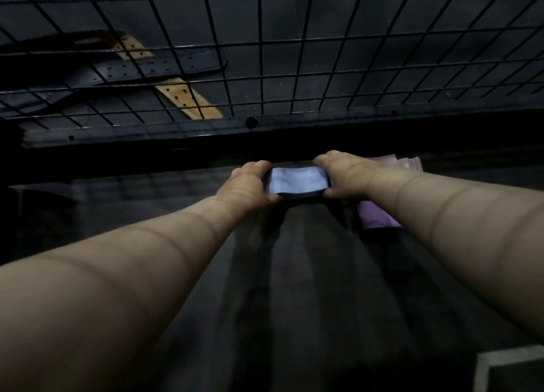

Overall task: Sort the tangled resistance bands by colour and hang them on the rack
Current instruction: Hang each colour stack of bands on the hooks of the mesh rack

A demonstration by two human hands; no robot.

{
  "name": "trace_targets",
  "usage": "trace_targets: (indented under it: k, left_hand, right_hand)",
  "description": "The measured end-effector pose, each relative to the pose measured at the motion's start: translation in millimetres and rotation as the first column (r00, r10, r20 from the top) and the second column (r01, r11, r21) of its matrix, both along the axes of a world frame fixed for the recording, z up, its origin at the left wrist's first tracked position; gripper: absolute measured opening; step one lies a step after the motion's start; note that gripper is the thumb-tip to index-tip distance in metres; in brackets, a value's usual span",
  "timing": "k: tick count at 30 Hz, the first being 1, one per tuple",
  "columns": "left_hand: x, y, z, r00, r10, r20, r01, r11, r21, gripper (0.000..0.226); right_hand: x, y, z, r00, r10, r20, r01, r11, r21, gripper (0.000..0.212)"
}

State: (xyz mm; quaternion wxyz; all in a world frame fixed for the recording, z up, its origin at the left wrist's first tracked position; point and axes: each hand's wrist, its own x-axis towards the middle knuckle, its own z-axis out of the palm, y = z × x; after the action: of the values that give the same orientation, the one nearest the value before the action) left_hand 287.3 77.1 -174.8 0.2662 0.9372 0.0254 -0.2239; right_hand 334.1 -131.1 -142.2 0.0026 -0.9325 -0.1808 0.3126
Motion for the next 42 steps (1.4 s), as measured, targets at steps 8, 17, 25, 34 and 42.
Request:
trace_targets:
  k: [8, 17, 25, 34, 42]
  left_hand:
    - [2, -7, -6, 0.999, -0.005, -0.034, 0.006, 1.000, 0.028, 0.075]
    - [-2, -9, -6, 1.000, -0.031, 0.002, 0.031, 1.000, 0.006, 0.085]
    - [-6, -6, -2, 0.993, -0.118, 0.007, 0.118, 0.993, -0.009, 0.071]
    - [-16, -2, -2, 0.996, -0.077, 0.034, 0.081, 0.987, -0.136, 0.070]
    - [-20, 3, -1, 0.982, -0.179, 0.060, 0.185, 0.976, -0.115, 0.073]
  right_hand:
    - [-5, 1, -3, 0.999, 0.032, 0.030, -0.031, 0.998, -0.046, 0.097]
    - [-20, 43, -19, 0.978, 0.172, 0.120, -0.176, 0.984, 0.022, 0.093]
    - [-24, 53, -19, 0.987, 0.130, 0.092, -0.137, 0.988, 0.067, 0.091]
    - [-28, 54, -18, 0.991, 0.091, 0.094, -0.105, 0.981, 0.161, 0.069]
    - [-30, 48, 9, 0.971, 0.206, 0.123, -0.225, 0.959, 0.174, 0.064]
